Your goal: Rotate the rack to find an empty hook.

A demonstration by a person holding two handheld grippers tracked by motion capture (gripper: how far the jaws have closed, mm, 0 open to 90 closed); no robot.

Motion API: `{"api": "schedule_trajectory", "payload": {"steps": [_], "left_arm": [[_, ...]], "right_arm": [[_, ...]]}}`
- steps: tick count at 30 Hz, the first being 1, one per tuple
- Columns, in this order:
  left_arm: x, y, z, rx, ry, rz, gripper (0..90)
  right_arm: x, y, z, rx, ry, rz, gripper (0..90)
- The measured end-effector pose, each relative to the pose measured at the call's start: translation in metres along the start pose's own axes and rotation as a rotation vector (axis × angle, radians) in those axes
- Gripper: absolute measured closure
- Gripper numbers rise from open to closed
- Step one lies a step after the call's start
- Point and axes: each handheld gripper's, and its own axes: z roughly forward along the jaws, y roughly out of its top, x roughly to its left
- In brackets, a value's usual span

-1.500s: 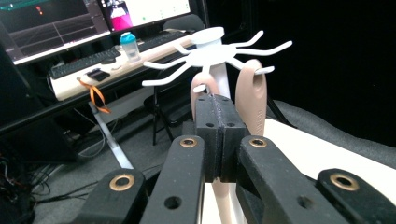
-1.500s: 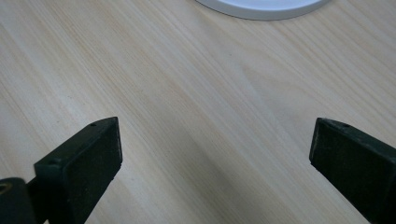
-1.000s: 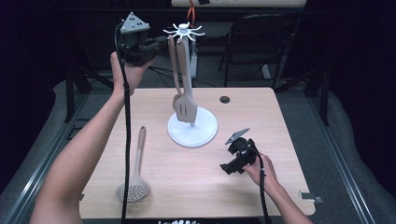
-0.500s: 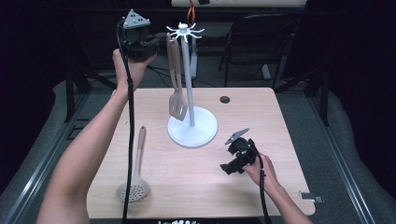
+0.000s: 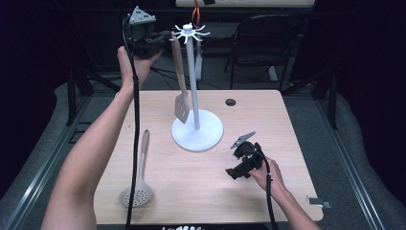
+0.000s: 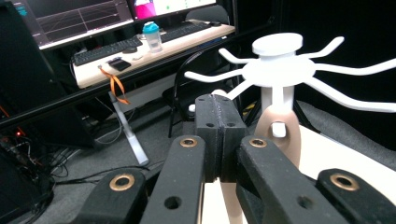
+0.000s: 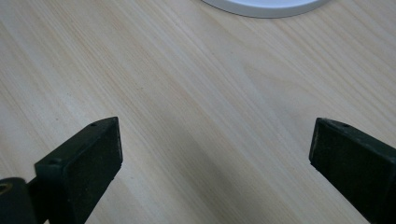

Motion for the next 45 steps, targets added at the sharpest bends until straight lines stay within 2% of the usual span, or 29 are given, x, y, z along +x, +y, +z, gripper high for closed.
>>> {"api": "schedule_trajectory", "payload": {"steps": [6, 8, 11, 16, 21, 24, 32, 33, 34, 35, 36, 39, 40, 41, 45], "left_arm": [[0.001, -0.003, -0.009, -0.018, -0.004, -0.002, 89.8], [0.0, -0.006, -0.013, -0.028, -0.005, -0.006, 89.8], [-0.003, -0.011, -0.02, -0.039, -0.013, -0.002, 89.8], [-0.01, -0.017, -0.029, -0.052, -0.06, 0.002, 89.8], [-0.021, -0.015, -0.03, -0.052, -0.079, 0.038, 89.8], [-0.025, -0.012, -0.027, -0.047, -0.071, 0.059, 89.8], [-0.019, -0.01, -0.019, -0.034, -0.049, 0.04, 89.8], [-0.018, -0.01, -0.019, -0.034, -0.046, 0.037, 89.8], [-0.017, -0.01, -0.018, -0.036, -0.044, 0.033, 89.8], [-0.016, -0.01, -0.018, -0.033, -0.043, 0.03, 89.8], [-0.015, -0.01, -0.018, -0.034, -0.042, 0.027, 89.8], [-0.014, -0.011, -0.018, -0.037, -0.048, 0.02, 89.3], [-0.014, -0.012, -0.019, -0.042, -0.051, 0.016, 88.2], [-0.014, -0.013, -0.021, -0.042, -0.053, 0.016, 86.8], [-0.017, -0.019, -0.027, -0.026, -0.065, 0.016, 76.9]], "right_arm": [[0.001, 0.0, 0.001, -0.014, 0.003, 0.009, 2.3], [0.0, 0.001, -0.001, 0.005, 0.002, -0.007, 2.3], [0.0, 0.001, -0.001, 0.003, 0.002, -0.006, 2.3], [0.0, 0.001, -0.001, 0.013, -0.001, -0.009, 2.3], [0.001, 0.001, 0.0, 0.008, -0.002, -0.005, 2.4], [0.001, 0.001, 0.0, 0.009, 0.0, -0.006, 2.4], [0.0, 0.0, -0.001, 0.007, 0.0, -0.009, 2.4], [0.001, 0.0, 0.0, -0.014, 0.004, 0.01, 2.4], [0.001, 0.0, 0.001, -0.013, 0.005, 0.01, 2.4], [0.001, -0.001, 0.001, -0.017, 0.005, 0.009, 2.4], [0.0, 0.0, -0.001, 0.003, 0.002, -0.009, 2.4], [0.0, 0.0, -0.001, -0.001, 0.005, -0.009, 2.2], [0.001, 0.0, 0.0, -0.019, 0.01, 0.008, 2.1], [0.0, 0.0, -0.001, -0.004, 0.004, -0.008, 2.0], [-0.001, 0.0, -0.001, 0.0, 0.004, -0.013, 1.6]]}}
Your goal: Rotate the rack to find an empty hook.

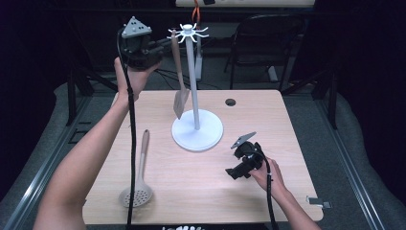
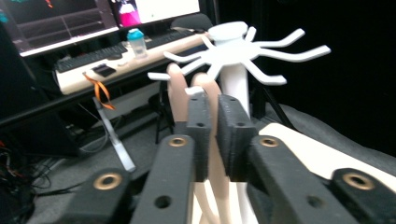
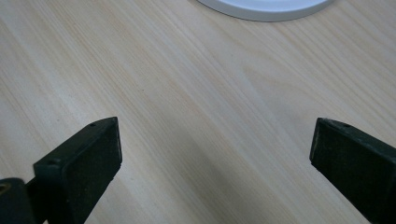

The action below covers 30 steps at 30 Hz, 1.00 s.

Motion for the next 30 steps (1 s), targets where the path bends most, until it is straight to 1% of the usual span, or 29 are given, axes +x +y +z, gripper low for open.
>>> {"api": "schedule_trajectory", "payload": {"steps": [2, 3, 6, 8, 11, 17, 21, 22, 23, 24, 25, 30], "left_arm": [[-0.002, -0.004, -0.003, 0.008, -0.008, -0.009, 66.3], [-0.002, -0.007, -0.004, 0.014, -0.011, -0.009, 61.7], [-0.003, -0.015, -0.008, 0.032, -0.017, -0.01, 51.4], [-0.003, -0.021, -0.01, 0.046, -0.016, -0.006, 45.5], [-0.004, -0.029, -0.013, 0.06, -0.02, -0.014, 37.7], [-0.006, -0.048, -0.018, 0.106, -0.012, -0.014, 25.0], [-0.01, -0.063, -0.02, 0.137, -0.012, -0.002, 20.2], [-0.011, -0.067, -0.021, 0.143, -0.014, 0.001, 19.9], [-0.012, -0.072, -0.022, 0.153, -0.013, 0.006, 19.1], [-0.013, -0.076, -0.022, 0.159, -0.013, 0.008, 18.8], [-0.014, -0.08, -0.023, 0.163, -0.017, 0.004, 18.6], [-0.014, -0.103, -0.027, 0.191, -0.008, -0.016, 18.1]], "right_arm": [[0.001, 0.0, 0.0, -0.003, 0.005, 0.003, 1.5], [0.001, 0.0, 0.0, -0.003, 0.003, -0.004, 1.6], [0.001, 0.001, 0.001, 0.001, 0.007, -0.005, 1.5], [0.002, 0.001, 0.001, 0.001, 0.008, -0.006, 1.5], [0.002, 0.001, 0.001, -0.002, 0.011, -0.003, 1.6], [0.003, 0.001, 0.002, 0.001, 0.01, -0.005, 1.5], [0.003, 0.001, 0.002, 0.006, 0.009, -0.007, 1.5], [0.004, 0.0, 0.003, -0.001, 0.013, 0.0, 1.5], [0.004, 0.001, 0.002, 0.01, 0.008, -0.011, 1.6], [0.004, 0.001, 0.002, 0.011, 0.009, -0.012, 1.6], [0.004, 0.001, 0.002, 0.012, 0.01, -0.013, 1.6], [0.005, 0.001, 0.002, 0.017, 0.009, -0.019, 1.7]]}}
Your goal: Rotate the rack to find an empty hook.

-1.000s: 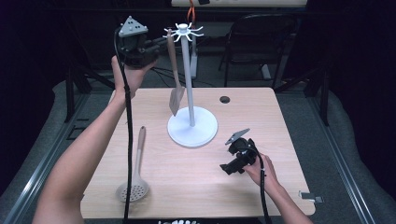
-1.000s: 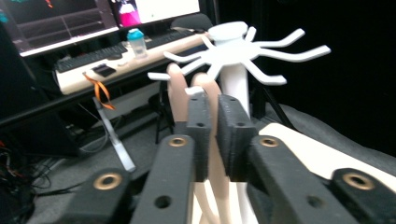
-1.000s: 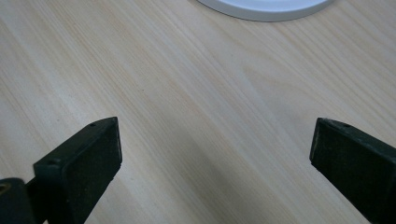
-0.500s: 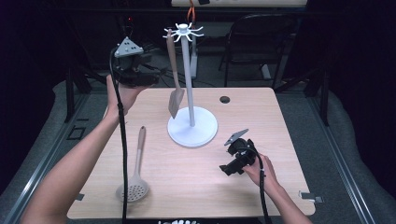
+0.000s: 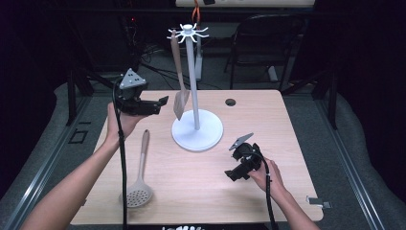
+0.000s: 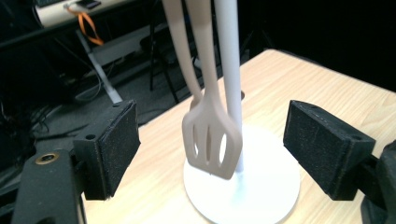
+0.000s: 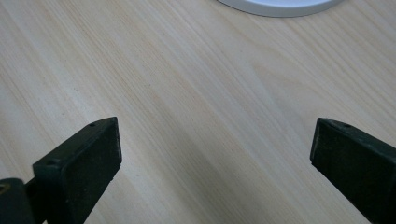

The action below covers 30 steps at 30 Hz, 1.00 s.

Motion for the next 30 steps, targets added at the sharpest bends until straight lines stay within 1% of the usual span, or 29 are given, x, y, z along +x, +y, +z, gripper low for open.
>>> {"api": "schedule_trajectory", "payload": {"steps": [2, 4, 7, 12, 13, 16, 17, 20, 22, 23, 26, 28, 30], "left_arm": [[0.001, -0.01, 0.0, 0.011, 0.004, -0.016, 18.0], [0.002, -0.021, 0.001, 0.033, 0.008, -0.023, 18.0], [0.003, -0.038, 0.003, 0.058, 0.008, -0.045, 18.0], [0.005, -0.068, 0.005, 0.096, 0.0, -0.086, 18.0], [0.005, -0.073, 0.005, 0.105, -0.002, -0.088, 17.8], [0.003, -0.09, 0.006, 0.125, 0.0, -0.103, 17.4], [0.003, -0.096, 0.006, 0.133, 0.0, -0.103, 17.2], [0.001, -0.111, 0.006, 0.145, 0.001, -0.128, 16.9], [0.0, -0.122, 0.007, 0.152, 0.002, -0.138, 16.6], [0.0, -0.125, 0.007, 0.157, 0.004, -0.14, 16.4], [-0.001, -0.139, 0.009, 0.17, 0.005, -0.167, 15.6], [-0.002, -0.146, 0.01, 0.173, 0.006, -0.182, 15.4], [-0.001, -0.149, 0.01, 0.192, 0.007, -0.179, 15.2]], "right_arm": [[0.0, 0.0, 0.0, -0.001, 0.001, 0.005, 1.7], [0.0, 0.0, 0.0, 0.002, -0.001, 0.003, 1.7], [0.0, 0.0, 0.0, 0.01, -0.003, 0.002, 1.8], [0.001, 0.0, 0.001, 0.006, 0.0, -0.001, 1.7], [0.002, 0.0, 0.001, 0.007, -0.008, -0.003, 1.7], [0.002, 0.0, 0.002, -0.002, -0.007, 0.003, 1.7], [0.002, 0.0, 0.001, 0.008, -0.008, -0.002, 1.7], [0.002, 0.0, 0.002, 0.014, -0.01, -0.005, 1.7], [0.003, 0.0, 0.003, 0.006, -0.008, 0.001, 1.7], [0.003, 0.0, 0.002, 0.012, -0.01, -0.005, 1.8], [0.003, 0.0, 0.003, 0.021, -0.014, -0.012, 1.7], [0.003, 0.0, 0.003, 0.016, -0.01, -0.006, 1.7], [0.003, 0.0, 0.004, 0.013, -0.012, -0.008, 1.7]]}}
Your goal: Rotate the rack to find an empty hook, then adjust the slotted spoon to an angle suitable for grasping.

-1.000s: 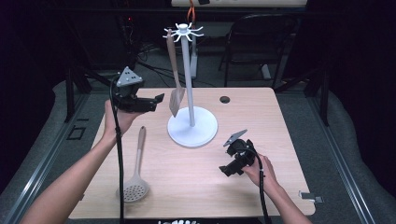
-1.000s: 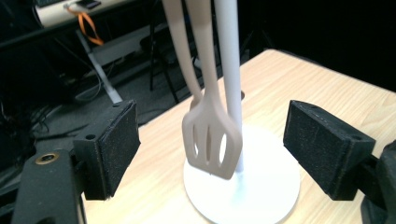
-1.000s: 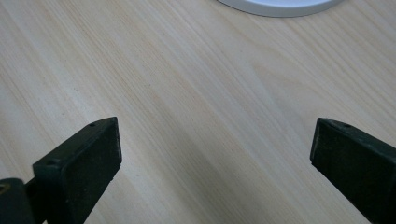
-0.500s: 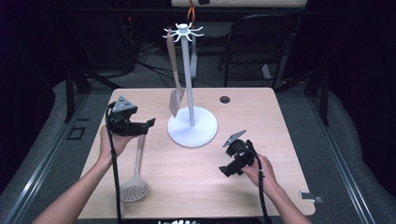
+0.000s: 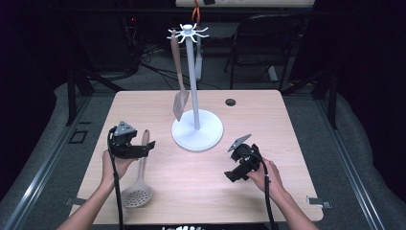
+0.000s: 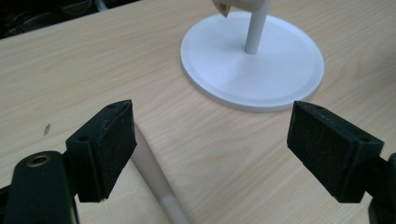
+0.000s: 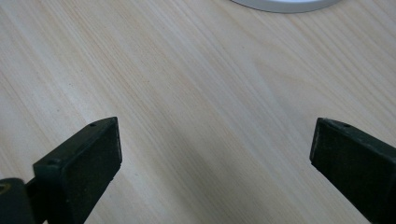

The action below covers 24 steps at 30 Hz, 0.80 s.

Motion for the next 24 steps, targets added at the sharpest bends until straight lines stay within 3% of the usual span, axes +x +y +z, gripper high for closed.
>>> {"api": "schedule_trajectory", "payload": {"steps": [4, 10, 15, 24], "left_arm": [[0.002, -0.006, 0.001, 0.007, -0.011, -0.044, 14.2], [0.006, -0.016, 0.004, 0.052, 0.012, -0.053, 9.8], [0.011, -0.021, 0.006, 0.054, 0.036, -0.085, 7.7], [0.014, -0.024, 0.009, 0.085, 0.067, -0.099, 4.8]], "right_arm": [[0.001, 0.0, 0.0, 0.002, -0.006, -0.013, 1.8], [0.001, 0.0, 0.0, 0.002, -0.01, -0.019, 1.9], [0.001, 0.0, -0.001, 0.001, -0.011, -0.02, 1.9], [0.001, 0.002, 0.001, 0.015, -0.007, -0.026, 1.9]]}}
